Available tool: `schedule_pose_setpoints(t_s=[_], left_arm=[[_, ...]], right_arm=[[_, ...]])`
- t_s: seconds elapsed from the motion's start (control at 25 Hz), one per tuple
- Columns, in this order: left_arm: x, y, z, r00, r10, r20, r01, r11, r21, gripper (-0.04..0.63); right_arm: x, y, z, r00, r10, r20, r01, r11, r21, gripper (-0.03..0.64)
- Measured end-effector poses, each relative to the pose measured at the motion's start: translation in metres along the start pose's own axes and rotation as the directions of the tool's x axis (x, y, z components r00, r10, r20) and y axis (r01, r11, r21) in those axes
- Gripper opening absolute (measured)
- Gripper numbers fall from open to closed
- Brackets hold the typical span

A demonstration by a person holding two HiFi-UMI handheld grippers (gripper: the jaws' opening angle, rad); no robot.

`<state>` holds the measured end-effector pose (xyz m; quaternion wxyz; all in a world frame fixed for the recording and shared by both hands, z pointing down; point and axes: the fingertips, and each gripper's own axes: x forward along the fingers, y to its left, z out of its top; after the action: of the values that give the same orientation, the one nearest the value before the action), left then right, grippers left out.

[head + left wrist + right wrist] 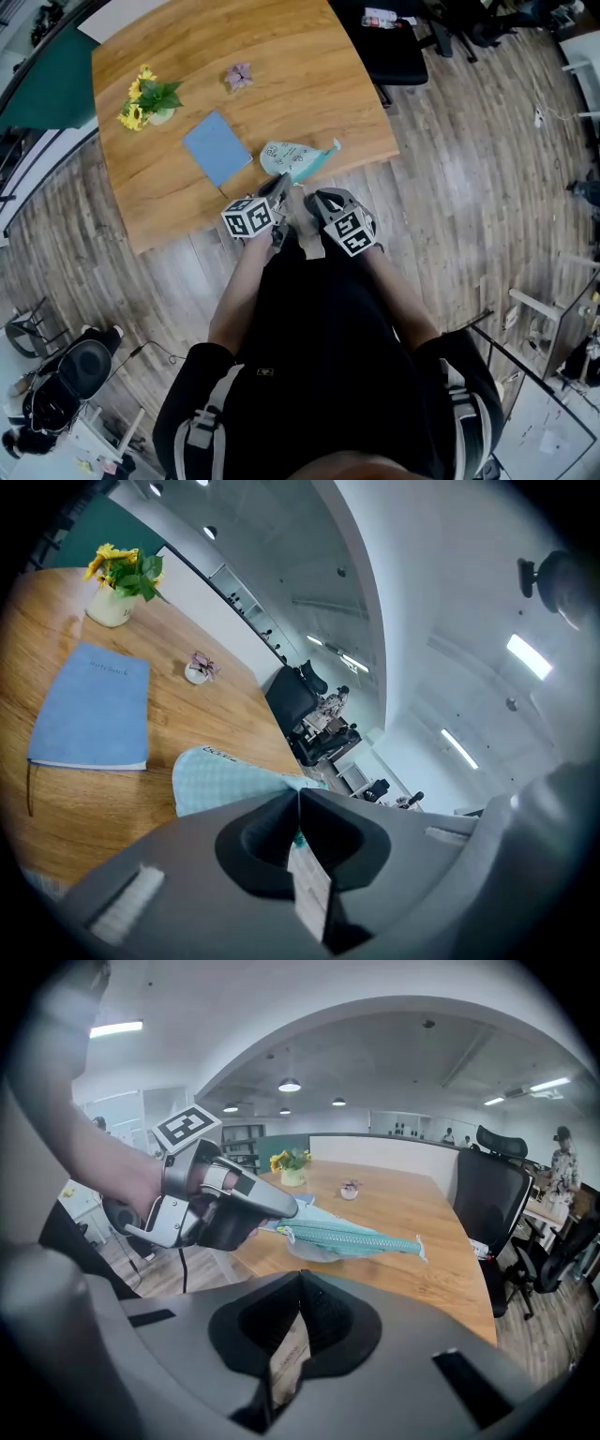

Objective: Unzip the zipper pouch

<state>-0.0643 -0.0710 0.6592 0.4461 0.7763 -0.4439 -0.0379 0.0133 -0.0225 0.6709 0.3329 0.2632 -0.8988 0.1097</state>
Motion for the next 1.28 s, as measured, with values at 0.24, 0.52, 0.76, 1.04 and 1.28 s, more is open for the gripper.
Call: schedule_pose_setpoints(t_s=[0.24,0.52,0.76,1.04,1.28], left_arm=[[-0.023,-0.002,0.007,1.0,-0.012,0.023,0.012,1.0,0.007,0.01],[-0.051,0.0,0.005,0.999,-0.02,0.025,0.019,1.0,0.017,0.01],[-0.067,-0.002,0.0,0.999,-0.035,0.029,0.034,0.999,0.021,0.009],[-0.081,0.001,-0.001,0.999,-0.043,0.028,0.043,0.999,0.004,0.011],[-0.083,-0.004,0.0,0.998,-0.049,0.03,0.049,0.999,0.004,0.011]], right_arm=[[0.003,0.022,0.018,0.999,0.02,0.048,-0.019,1.0,-0.012,0.006],[0.006,0.047,0.04,0.993,0.042,0.108,-0.039,0.999,-0.033,0.032],[0.012,0.07,0.051,0.988,0.072,0.134,-0.064,0.996,-0.064,0.046],[0.018,0.089,0.056,0.986,0.091,0.142,-0.082,0.994,-0.066,0.041],[0.017,0.093,0.06,0.983,0.095,0.155,-0.087,0.994,-0.062,0.026]])
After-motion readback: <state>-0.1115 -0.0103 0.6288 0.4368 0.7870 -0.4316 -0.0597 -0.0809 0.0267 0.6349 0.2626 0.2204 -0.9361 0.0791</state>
